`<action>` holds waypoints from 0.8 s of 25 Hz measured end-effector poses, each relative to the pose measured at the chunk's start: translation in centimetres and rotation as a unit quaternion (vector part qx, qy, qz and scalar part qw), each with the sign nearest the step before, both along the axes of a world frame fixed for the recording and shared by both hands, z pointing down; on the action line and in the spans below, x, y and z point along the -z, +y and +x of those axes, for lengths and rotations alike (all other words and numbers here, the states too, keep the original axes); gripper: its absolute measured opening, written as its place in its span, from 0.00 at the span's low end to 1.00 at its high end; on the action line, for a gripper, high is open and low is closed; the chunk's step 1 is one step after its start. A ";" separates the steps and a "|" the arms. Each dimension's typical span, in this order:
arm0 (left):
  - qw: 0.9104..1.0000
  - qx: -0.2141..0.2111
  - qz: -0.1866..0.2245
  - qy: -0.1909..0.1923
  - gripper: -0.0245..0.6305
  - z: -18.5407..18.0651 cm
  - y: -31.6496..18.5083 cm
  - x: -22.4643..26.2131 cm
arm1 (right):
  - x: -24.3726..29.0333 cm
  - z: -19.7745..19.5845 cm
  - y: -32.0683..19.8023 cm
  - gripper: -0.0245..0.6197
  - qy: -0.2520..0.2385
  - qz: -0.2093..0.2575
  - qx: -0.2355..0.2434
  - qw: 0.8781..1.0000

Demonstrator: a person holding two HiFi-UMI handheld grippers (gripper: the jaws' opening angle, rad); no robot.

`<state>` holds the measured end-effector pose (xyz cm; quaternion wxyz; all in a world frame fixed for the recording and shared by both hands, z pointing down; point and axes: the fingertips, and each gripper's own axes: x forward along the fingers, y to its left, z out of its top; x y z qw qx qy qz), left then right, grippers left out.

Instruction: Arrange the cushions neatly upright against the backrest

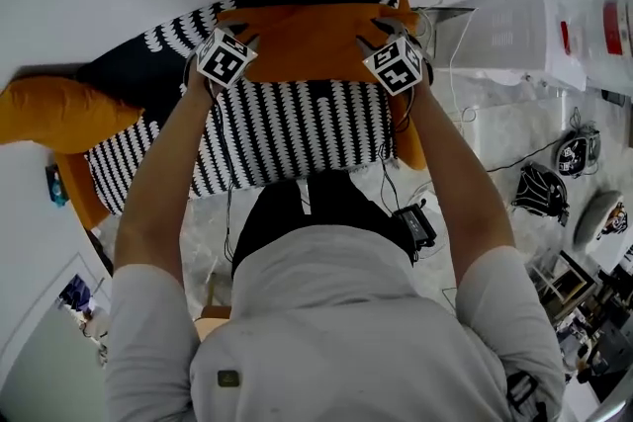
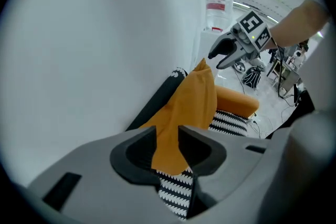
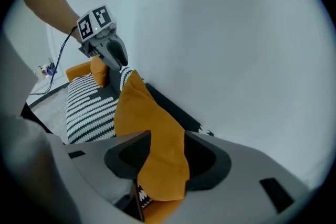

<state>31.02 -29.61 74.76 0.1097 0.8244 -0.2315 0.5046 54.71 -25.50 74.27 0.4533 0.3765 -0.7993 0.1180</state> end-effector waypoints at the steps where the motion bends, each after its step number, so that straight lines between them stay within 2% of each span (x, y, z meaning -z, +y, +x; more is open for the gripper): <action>1: 1.000 0.006 0.005 0.008 0.24 -0.5 0.2 0.9 | 0.9 -0.7 0.3 0.37 -0.006 0.007 -0.004 1.000; 7: 0.994 0.046 0.048 0.083 0.24 -1.2 1.4 7.6 | 7.4 -2.5 1.4 0.37 -0.057 0.060 -0.046 0.996; 10: 0.985 0.061 0.086 0.135 0.24 -3.5 2.5 12.6 | 12.1 -5.9 3.0 0.37 -0.087 0.098 -0.059 0.990; 14: 0.972 0.060 0.123 0.189 0.24 -4.0 3.9 18.3 | 17.9 -7.9 5.0 0.36 -0.121 0.149 -0.072 0.979; 20: 0.959 0.054 0.152 0.233 0.24 -4.6 7.5 24.2 | 25.8 -8.9 8.7 0.30 -0.172 0.206 -0.100 0.958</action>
